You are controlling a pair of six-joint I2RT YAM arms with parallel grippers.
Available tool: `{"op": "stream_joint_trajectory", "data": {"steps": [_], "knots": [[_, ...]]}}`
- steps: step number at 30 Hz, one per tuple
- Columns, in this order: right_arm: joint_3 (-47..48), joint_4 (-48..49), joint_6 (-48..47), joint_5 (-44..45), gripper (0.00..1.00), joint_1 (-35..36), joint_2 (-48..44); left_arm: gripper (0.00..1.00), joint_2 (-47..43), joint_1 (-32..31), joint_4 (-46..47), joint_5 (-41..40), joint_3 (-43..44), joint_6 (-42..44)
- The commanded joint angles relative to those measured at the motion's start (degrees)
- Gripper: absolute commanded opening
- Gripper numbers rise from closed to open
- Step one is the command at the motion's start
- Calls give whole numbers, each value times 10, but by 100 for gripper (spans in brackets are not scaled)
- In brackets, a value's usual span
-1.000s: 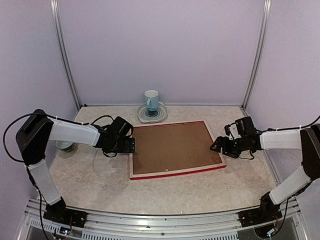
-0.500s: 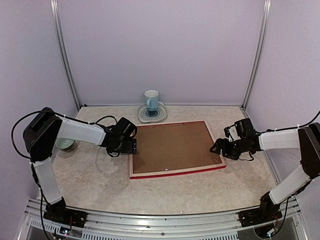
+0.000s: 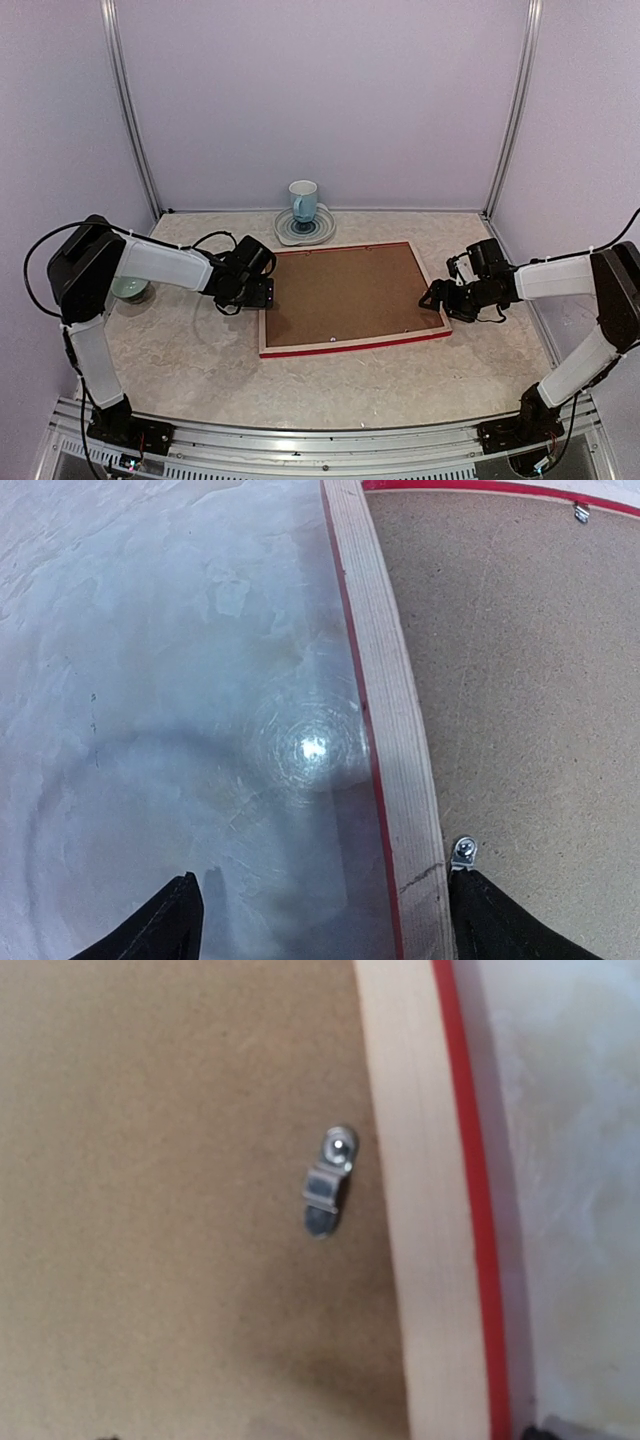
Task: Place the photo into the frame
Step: Press the fastener onto the backboard.
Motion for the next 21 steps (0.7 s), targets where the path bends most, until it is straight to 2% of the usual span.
{"op": "stream_joint_trajectory", "data": {"steps": [1,10,21], "knots": [[11,7,-1,-3,86,5,5,84,18,-10,-12,10,8,15],[10,6,-1,-1,86,5,3,72,35,-14,-20,5,13,17],[5,7,0,1,86,5,0,67,31,-12,-15,-7,1,9]]}}
